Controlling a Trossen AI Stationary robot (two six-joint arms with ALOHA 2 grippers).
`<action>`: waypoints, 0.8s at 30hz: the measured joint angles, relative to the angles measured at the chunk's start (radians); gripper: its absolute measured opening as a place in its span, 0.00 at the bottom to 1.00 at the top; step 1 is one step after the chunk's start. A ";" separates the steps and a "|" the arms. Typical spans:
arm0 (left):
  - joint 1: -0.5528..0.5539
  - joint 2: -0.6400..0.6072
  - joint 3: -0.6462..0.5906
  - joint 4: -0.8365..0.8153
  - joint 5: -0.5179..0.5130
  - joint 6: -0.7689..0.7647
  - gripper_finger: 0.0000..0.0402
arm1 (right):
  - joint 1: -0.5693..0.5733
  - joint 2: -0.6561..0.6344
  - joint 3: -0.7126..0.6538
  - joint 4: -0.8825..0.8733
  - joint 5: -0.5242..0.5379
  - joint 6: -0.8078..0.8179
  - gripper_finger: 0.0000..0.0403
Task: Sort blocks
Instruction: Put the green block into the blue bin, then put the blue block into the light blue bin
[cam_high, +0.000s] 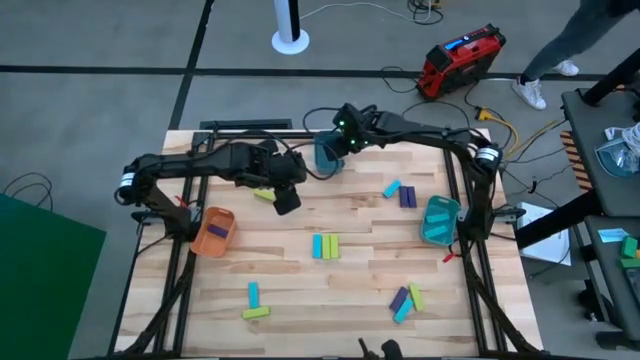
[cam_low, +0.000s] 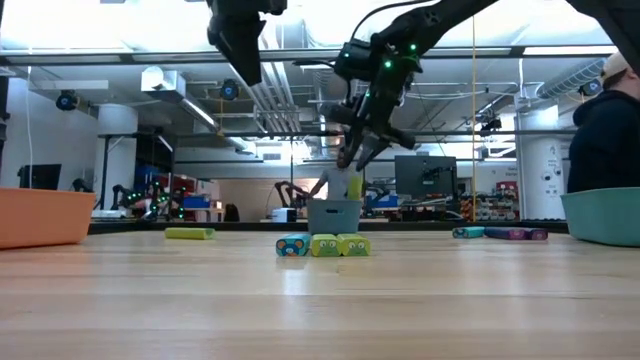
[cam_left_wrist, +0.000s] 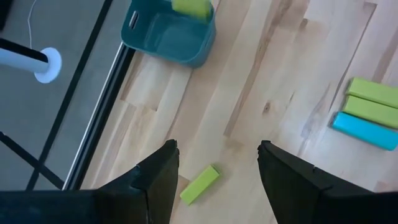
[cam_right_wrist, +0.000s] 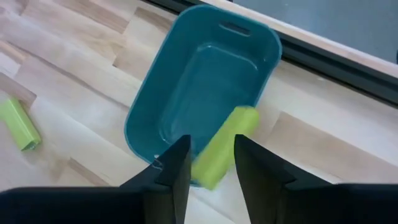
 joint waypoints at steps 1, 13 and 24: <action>0.000 -0.002 0.000 0.000 -0.001 0.001 0.49 | 0.000 -0.002 0.000 0.001 0.000 -0.001 0.28; -0.005 -0.007 0.000 -0.060 -0.001 -0.014 0.49 | 0.028 -0.102 0.000 -0.132 -0.007 -0.033 0.15; -0.102 -0.010 -0.004 -0.129 0.112 -0.095 0.49 | 0.230 -0.343 0.001 -0.381 -0.003 -0.070 0.06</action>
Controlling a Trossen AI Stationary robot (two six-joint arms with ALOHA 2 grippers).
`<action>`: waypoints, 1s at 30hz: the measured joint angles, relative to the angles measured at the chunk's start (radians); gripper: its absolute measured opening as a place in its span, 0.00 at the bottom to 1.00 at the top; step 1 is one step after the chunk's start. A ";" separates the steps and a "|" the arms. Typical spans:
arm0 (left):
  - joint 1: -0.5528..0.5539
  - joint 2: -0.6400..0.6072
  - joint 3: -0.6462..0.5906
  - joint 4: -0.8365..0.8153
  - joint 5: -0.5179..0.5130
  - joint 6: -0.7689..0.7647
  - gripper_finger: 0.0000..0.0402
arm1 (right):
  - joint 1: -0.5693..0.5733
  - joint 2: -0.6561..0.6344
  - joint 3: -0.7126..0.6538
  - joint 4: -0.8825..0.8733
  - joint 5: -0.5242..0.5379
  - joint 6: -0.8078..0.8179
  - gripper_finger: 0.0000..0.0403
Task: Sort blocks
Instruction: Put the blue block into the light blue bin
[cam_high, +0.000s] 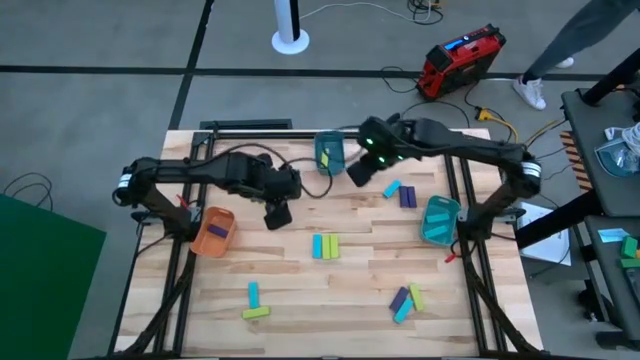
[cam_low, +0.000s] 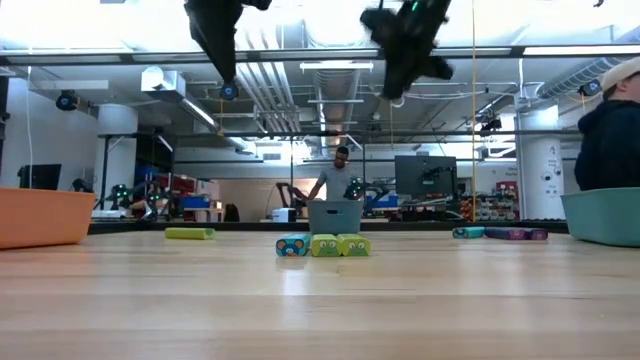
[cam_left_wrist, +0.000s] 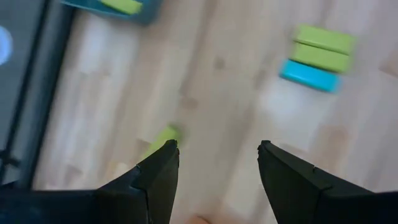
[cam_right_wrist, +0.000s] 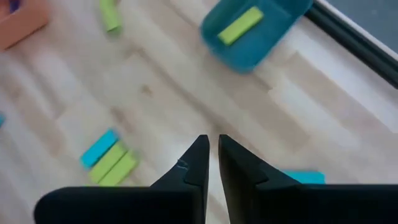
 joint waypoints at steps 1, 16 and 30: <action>-0.016 -0.003 -0.004 -0.001 0.018 -0.008 0.49 | 0.022 -0.022 0.000 -0.014 0.001 0.002 0.06; -0.284 0.035 -0.049 -0.017 0.340 -0.907 0.49 | 0.222 -0.241 0.000 -0.103 0.181 0.129 0.03; -0.486 0.133 -0.137 0.046 0.363 -1.385 0.49 | 0.224 -0.210 0.000 -0.149 0.184 0.068 0.03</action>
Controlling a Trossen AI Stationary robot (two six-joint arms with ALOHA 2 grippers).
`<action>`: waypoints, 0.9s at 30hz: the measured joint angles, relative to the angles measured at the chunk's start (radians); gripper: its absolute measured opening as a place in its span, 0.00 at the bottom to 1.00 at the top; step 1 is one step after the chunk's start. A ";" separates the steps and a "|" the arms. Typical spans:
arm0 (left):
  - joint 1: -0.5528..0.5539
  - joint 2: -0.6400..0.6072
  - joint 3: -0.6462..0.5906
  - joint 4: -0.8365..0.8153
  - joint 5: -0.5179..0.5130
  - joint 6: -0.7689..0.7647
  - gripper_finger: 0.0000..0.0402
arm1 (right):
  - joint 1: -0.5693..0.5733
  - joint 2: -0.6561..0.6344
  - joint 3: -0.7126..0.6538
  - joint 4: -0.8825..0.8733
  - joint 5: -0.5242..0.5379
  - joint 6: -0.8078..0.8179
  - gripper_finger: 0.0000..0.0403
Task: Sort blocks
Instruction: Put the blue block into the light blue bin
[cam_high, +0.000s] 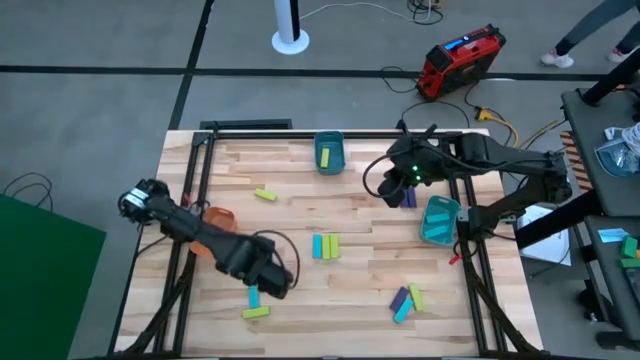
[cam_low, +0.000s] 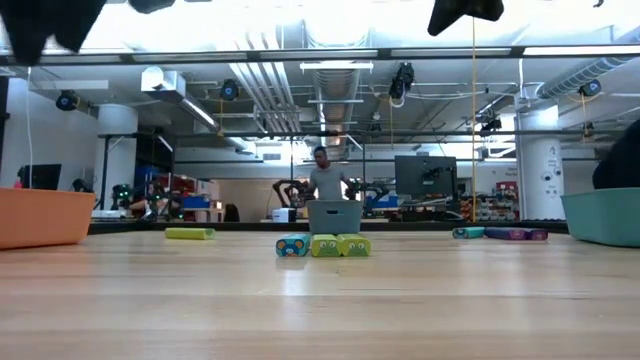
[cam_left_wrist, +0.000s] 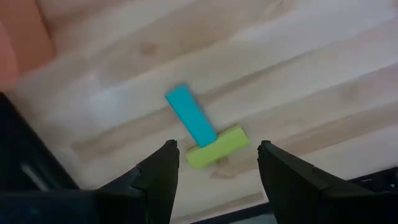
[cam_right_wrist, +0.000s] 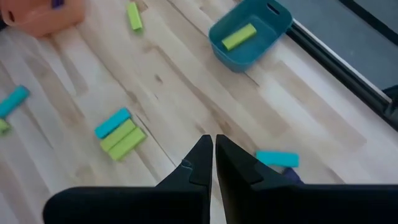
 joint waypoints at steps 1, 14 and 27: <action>-0.012 0.000 -0.027 0.033 0.000 -0.026 0.49 | 0.000 0.001 0.000 -0.011 0.000 0.000 0.03; -0.046 -0.013 -0.362 0.397 0.031 -0.288 0.49 | 0.000 0.002 -0.001 -0.021 0.001 -0.011 0.03; -0.066 -0.013 -0.493 0.548 0.025 -0.331 0.49 | -0.001 0.002 -0.001 -0.019 0.001 -0.010 0.03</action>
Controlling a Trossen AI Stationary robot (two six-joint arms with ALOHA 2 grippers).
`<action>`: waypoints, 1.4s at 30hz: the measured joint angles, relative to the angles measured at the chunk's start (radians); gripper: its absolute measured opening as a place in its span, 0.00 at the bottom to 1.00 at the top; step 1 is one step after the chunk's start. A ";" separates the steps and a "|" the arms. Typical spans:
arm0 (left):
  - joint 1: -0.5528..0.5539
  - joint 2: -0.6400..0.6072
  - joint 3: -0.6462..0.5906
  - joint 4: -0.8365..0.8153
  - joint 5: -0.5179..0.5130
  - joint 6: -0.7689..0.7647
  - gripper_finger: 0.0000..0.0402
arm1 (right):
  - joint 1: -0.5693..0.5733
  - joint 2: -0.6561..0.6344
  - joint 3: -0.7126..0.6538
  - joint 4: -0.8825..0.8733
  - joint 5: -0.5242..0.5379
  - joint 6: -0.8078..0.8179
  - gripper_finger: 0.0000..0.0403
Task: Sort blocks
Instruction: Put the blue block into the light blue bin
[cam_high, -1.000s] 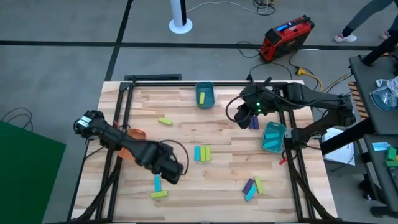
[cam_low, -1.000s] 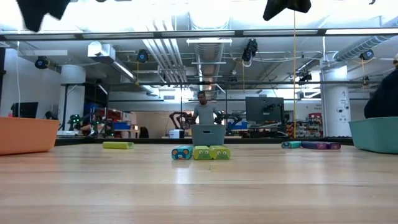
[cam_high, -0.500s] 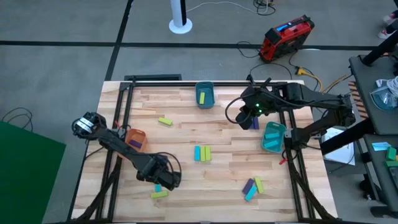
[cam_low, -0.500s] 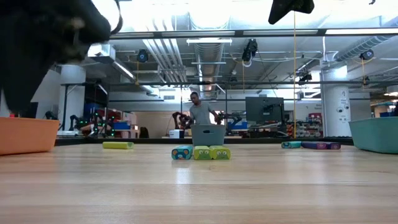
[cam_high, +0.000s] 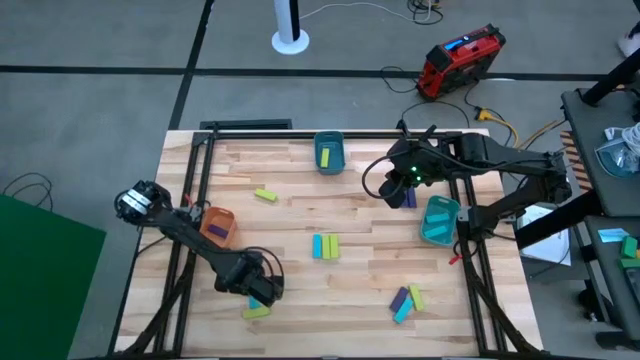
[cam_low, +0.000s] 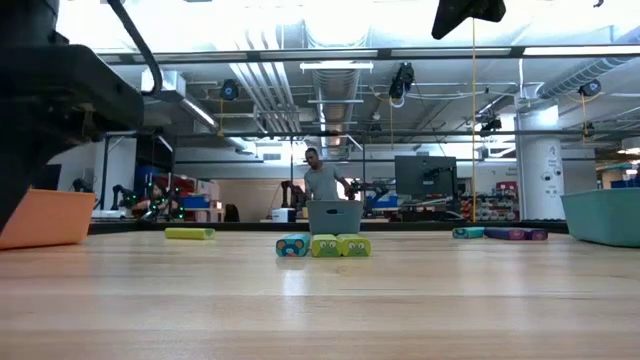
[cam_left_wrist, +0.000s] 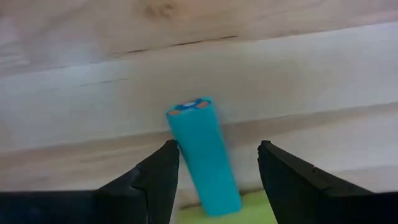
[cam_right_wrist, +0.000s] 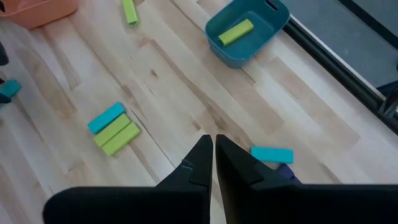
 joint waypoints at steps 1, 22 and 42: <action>-0.001 0.000 -0.016 0.025 0.000 0.000 0.49 | 0.000 0.000 0.000 0.001 0.000 0.000 0.03; -0.003 -0.013 -0.009 0.067 -0.015 0.185 0.17 | 0.000 0.000 0.000 0.002 0.008 0.028 0.03; 0.207 -0.062 0.558 -0.578 -0.746 1.404 0.17 | -0.005 0.141 -0.001 0.338 -0.240 0.227 0.05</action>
